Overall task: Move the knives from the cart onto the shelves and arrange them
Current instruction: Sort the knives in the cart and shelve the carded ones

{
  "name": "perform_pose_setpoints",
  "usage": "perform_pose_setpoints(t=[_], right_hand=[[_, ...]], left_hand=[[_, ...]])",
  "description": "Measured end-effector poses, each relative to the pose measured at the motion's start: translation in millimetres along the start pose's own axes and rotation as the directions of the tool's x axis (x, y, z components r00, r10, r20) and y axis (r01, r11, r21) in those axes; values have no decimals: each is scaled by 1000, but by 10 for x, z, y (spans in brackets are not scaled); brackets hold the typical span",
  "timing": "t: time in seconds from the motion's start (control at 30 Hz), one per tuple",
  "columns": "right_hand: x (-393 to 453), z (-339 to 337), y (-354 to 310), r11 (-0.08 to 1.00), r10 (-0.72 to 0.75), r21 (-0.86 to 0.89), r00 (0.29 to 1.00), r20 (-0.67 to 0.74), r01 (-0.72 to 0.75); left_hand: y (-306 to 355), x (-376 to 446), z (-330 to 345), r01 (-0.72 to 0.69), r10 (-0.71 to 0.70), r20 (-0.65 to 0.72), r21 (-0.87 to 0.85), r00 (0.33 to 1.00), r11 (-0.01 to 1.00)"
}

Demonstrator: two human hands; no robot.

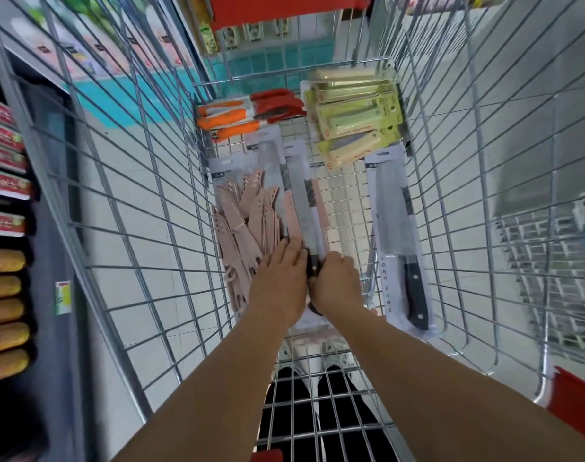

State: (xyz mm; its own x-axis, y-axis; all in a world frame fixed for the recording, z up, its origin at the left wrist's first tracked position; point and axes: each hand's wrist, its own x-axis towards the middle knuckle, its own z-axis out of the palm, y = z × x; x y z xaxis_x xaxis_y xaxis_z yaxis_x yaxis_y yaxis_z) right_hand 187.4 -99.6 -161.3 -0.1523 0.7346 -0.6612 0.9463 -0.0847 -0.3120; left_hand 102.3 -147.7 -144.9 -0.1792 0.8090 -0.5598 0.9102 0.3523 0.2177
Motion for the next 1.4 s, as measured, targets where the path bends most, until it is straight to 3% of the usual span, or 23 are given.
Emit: perform_pose_setpoints(t=[0.27, 0.5, 0.7, 0.9, 1.0, 1.07, 1.1, 1.17, 1.27, 1.33, 1.4], right_hand=[[-130, 114, -106, 1000, -15, -24, 1000, 7, 15], [-126, 64, -160, 994, 78, 75, 997, 27, -80], [-156, 19, -160, 964, 26, 266, 1000, -5, -24], [-274, -114, -141, 961, 35, 277, 995, -91, -8], [-327, -224, -38, 960, 6, 278, 997, -81, 17], [-375, -283, 22, 951, -28, 304, 995, -93, 56], [-404, -314, 48, 943, -43, 324, 994, -103, 75], [-438, -373, 107, 933, -55, 348, 990, -128, 96], [-445, -463, 224, 939, -19, 341, 995, -97, 51], [-445, -511, 294, 955, 4, 295, 998, -65, 16], [-424, -545, 338, 976, 26, 217, 999, -43, -16]], left_hand=[[-171, -135, -45, 110, -110, -29, -2, 994, 994], [-249, -168, -38, 101, -102, -13, -60, 995, 993], [-213, -184, -53, 147, -147, 4, -65, 989, 987], [-126, -159, -86, 172, -170, 38, -48, 985, 984], [-27, -159, -135, 176, -186, -55, -154, 981, 972], [108, -146, -184, 110, -172, -131, -382, 976, 918], [190, -138, -214, 90, -175, -111, -535, 978, 840], [330, -105, -258, 120, -221, -30, -764, 975, 634], [472, -53, -248, 251, -305, 131, -884, 943, 395], [554, -24, -187, 288, -300, 179, -881, 937, 374], [635, 0, -140, 285, -293, 163, -848, 942, 446]])
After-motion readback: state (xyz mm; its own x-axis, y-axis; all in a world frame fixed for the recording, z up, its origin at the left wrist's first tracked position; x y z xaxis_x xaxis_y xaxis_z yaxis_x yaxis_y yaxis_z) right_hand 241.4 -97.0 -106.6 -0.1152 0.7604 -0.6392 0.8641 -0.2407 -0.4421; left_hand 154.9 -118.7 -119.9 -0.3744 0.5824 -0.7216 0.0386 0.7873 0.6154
